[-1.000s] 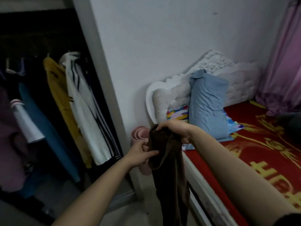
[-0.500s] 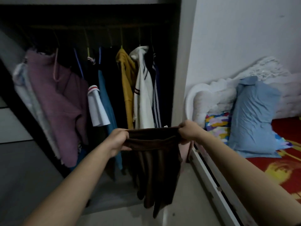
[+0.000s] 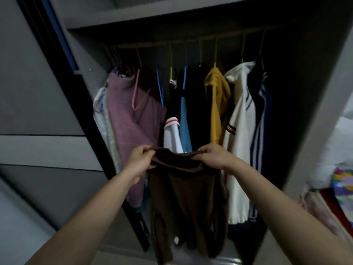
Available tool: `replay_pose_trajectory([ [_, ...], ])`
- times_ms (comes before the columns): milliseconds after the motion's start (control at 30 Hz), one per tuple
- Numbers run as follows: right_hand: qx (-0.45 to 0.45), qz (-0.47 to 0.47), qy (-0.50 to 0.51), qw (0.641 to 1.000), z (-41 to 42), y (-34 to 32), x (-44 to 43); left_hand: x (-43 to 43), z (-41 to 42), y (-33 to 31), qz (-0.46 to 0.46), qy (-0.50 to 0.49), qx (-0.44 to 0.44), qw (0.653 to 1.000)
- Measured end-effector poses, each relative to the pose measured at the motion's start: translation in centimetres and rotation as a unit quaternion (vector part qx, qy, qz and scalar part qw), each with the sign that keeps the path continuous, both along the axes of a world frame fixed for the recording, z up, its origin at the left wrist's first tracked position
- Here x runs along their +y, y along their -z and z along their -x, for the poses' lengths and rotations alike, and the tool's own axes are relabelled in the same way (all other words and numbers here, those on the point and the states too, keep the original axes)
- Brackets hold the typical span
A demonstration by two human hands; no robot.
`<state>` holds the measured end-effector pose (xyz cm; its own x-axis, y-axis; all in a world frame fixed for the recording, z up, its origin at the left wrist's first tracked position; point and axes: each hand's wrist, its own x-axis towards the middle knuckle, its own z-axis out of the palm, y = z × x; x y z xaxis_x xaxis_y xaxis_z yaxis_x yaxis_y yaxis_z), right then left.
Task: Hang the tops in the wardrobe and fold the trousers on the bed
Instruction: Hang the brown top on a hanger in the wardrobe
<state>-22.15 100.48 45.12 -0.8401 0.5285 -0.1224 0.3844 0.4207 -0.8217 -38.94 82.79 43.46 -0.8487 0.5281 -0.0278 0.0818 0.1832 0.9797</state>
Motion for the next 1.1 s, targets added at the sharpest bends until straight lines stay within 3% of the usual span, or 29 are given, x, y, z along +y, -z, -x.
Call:
replay_pose_trajectory([
  [133, 0.060, 0.061, -0.027, 0.996, 5.7, -1.4, 0.7, -0.4, 5.0, -1.2, 0.038, -0.024, 0.057, 0.997],
  [300, 0.140, 0.088, -0.030, 0.986, 10.9, -2.7, 0.2, 0.1, 8.4, -2.8, -0.078, -0.131, 0.077, 0.985],
  [467, 0.125, 0.020, -0.048, 0.991, 14.7, -3.9, 0.1, 0.6, 12.4, -4.2, -0.191, -0.145, -0.039, 0.970],
  [600, 0.108, 0.024, -0.064, 0.992, 17.5, -4.2, -0.9, 0.9, 15.9, -3.9, -0.196, -0.124, 0.049, 0.971],
  [667, 0.184, 0.013, 0.012, 0.983, 19.4, -4.7, -1.4, 1.1, 17.6, -3.7, -0.191, -0.102, 0.098, 0.971],
  [800, 0.272, -0.126, 0.237, 0.924, 23.6, -6.5, -1.3, 1.2, 20.7, -3.1, -0.178, -0.038, 0.124, 0.975],
  [900, 0.249, -0.174, 0.289, 0.908, 26.4, -7.6, -0.7, 0.9, 23.0, -2.6, -0.180, 0.004, 0.119, 0.976],
  [1100, 0.176, -0.190, 0.322, 0.911, 29.5, -7.4, 0.1, 1.5, 26.6, -2.3, -0.199, 0.042, 0.093, 0.975],
])
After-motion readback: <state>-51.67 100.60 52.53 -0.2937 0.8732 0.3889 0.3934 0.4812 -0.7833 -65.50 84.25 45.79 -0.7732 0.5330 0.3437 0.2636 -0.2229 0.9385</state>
